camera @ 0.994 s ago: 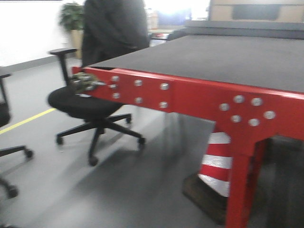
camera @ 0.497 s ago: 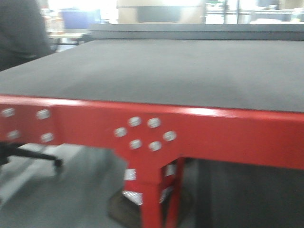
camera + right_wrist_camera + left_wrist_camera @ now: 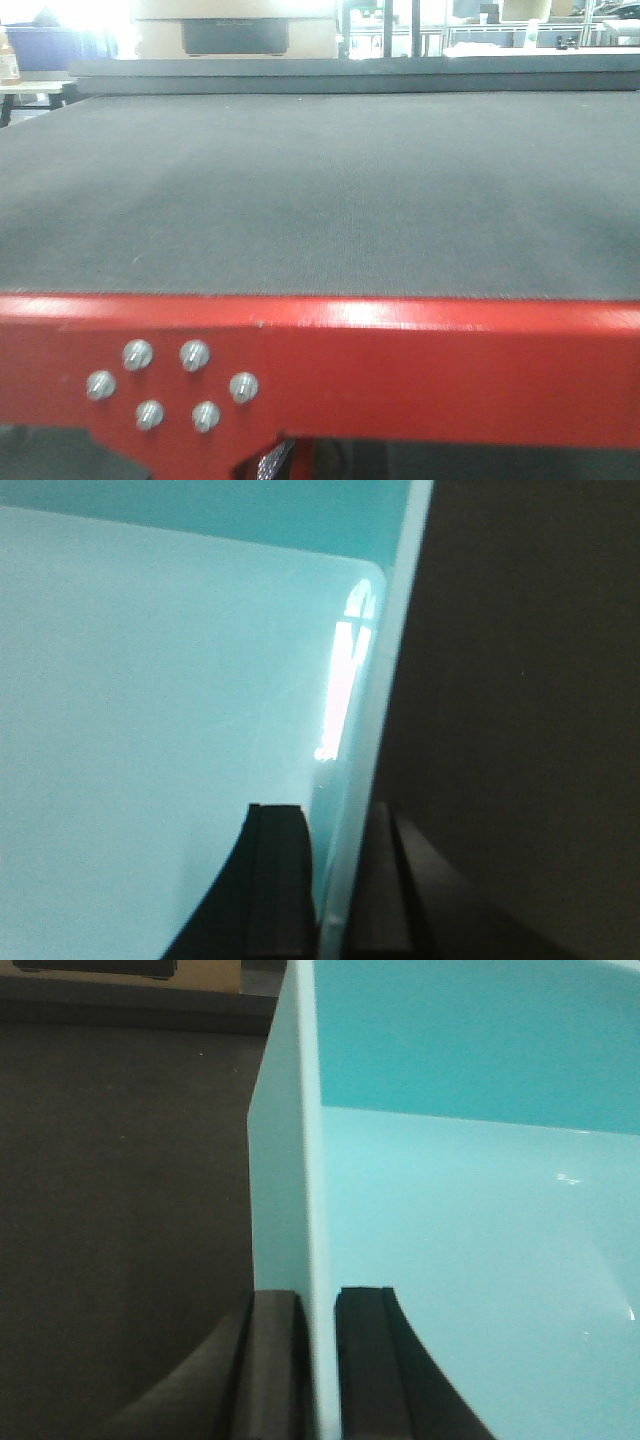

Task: Fetch blue bin and place on conveyor start
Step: 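Carry the bin in both grippers toward the red-framed conveyor table, then lower the held bin with both grippers onto the grey conveyor belt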

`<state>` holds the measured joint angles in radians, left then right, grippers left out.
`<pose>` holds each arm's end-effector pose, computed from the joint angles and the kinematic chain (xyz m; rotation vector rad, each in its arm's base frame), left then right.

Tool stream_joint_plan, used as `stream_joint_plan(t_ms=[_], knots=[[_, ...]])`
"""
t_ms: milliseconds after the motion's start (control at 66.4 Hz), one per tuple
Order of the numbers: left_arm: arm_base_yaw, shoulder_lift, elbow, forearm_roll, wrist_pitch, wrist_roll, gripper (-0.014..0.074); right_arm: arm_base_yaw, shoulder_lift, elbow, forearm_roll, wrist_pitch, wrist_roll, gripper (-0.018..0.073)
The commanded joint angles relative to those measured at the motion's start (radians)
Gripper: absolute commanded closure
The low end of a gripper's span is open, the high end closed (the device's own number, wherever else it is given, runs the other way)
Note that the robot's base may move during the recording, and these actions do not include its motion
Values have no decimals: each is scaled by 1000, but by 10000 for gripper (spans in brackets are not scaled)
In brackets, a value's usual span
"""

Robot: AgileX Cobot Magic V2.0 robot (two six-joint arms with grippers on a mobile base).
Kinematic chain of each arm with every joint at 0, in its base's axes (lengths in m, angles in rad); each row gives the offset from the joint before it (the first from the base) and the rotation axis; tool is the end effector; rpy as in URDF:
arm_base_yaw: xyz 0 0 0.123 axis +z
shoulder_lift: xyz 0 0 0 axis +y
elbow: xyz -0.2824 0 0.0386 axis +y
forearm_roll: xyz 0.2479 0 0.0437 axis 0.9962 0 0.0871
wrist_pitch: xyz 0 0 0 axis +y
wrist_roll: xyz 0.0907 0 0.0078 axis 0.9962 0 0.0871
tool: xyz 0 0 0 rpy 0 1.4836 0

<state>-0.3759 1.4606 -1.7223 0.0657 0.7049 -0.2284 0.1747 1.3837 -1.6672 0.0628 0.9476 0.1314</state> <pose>0.2997 -0.1141 0.4826 0.1627 1.9326 -0.3295 0.2822 0.0545 0.4693 -0.0370 2.1564 0.2539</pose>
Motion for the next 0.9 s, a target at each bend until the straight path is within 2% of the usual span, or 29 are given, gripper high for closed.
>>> stream_joint_plan(t_ms=[0, 889], knots=[[-6, -18, -9, -32, -81, 0, 708, -2, -11, -8, 1, -21, -24, 712], [-6, -18, -9, -32, -89, 0, 708, -2, -11, -8, 1, -37, -24, 712]])
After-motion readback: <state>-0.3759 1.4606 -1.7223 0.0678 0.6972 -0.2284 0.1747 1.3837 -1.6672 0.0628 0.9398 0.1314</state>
